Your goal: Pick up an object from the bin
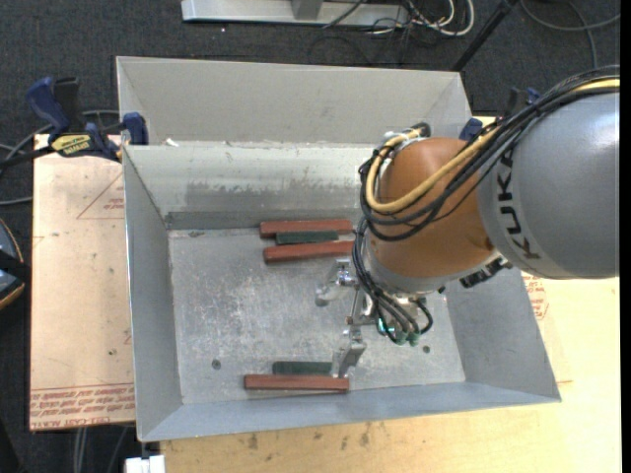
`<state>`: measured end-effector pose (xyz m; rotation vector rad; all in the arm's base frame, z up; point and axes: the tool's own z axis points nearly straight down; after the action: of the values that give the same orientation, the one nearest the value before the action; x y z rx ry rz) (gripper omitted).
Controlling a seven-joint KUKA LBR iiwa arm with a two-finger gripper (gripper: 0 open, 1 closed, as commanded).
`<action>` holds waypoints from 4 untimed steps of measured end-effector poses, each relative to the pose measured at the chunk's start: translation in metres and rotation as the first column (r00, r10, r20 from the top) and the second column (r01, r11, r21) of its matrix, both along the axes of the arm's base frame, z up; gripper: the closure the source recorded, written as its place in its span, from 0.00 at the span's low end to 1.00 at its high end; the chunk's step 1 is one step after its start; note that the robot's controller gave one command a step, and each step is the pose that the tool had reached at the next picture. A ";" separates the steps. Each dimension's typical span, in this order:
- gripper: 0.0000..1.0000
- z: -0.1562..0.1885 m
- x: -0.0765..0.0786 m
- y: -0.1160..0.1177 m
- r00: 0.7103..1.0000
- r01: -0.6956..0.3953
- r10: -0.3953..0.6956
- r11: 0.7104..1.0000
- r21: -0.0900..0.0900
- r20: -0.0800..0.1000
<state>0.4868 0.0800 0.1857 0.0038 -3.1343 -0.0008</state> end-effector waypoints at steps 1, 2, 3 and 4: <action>0.00 0.003 0.002 0.000 1.000 0.003 -0.003 1.000 0.001 0.007; 1.00 -0.099 -0.004 0.015 0.984 -0.178 0.178 0.984 0.001 0.018; 0.00 -0.098 0.000 0.015 0.984 -0.177 0.177 0.984 0.002 0.033; 1.00 -0.099 -0.004 0.015 0.984 -0.178 0.178 0.984 0.002 0.021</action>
Offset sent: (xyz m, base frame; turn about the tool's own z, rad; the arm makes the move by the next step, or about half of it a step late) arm -0.0077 0.0140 -0.1029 -0.1826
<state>0.4832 0.0953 0.0865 0.2863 -3.1416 -0.0062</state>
